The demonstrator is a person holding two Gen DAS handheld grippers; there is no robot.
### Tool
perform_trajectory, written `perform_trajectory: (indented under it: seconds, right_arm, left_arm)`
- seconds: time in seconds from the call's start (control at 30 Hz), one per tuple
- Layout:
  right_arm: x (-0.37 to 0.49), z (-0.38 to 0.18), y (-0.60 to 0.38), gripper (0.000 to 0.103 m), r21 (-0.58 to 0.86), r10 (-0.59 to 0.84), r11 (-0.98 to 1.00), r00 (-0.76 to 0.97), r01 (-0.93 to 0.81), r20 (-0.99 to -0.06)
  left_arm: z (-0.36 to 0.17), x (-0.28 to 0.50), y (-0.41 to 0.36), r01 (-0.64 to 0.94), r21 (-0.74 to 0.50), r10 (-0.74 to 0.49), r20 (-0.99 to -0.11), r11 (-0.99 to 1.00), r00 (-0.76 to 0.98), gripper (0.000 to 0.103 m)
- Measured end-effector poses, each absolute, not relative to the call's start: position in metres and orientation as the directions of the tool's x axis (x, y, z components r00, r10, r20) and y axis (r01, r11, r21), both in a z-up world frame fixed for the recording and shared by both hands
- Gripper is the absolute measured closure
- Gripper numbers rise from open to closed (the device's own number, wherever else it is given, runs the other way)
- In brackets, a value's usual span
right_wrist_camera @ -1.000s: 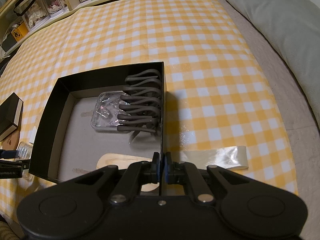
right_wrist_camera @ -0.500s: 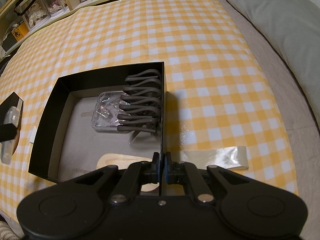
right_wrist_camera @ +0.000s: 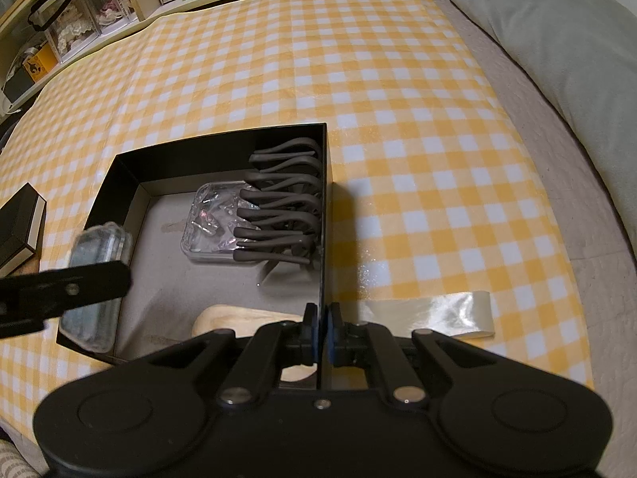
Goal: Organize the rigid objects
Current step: 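Lower the blister tray into the black box and open left gripper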
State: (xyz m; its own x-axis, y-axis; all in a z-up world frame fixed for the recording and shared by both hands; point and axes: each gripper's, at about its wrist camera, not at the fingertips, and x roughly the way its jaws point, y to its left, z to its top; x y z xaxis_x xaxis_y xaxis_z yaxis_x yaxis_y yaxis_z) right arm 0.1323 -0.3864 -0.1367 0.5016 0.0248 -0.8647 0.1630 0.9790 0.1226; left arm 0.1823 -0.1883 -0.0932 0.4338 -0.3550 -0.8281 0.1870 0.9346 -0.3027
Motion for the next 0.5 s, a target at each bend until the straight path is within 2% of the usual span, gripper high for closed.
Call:
perform_trajectory:
  seconds: [0.5]
  right_arm:
    - [0.1324,-0.1368,-0.3867,0.098,0.124,0.026,0.979,0.502,0.163,-0.865]
  left_arm:
    - [-0.1038,0.1853,-0.1890,0.215,-0.233,-0.306,-0.848,0.948,0.433,0.027]
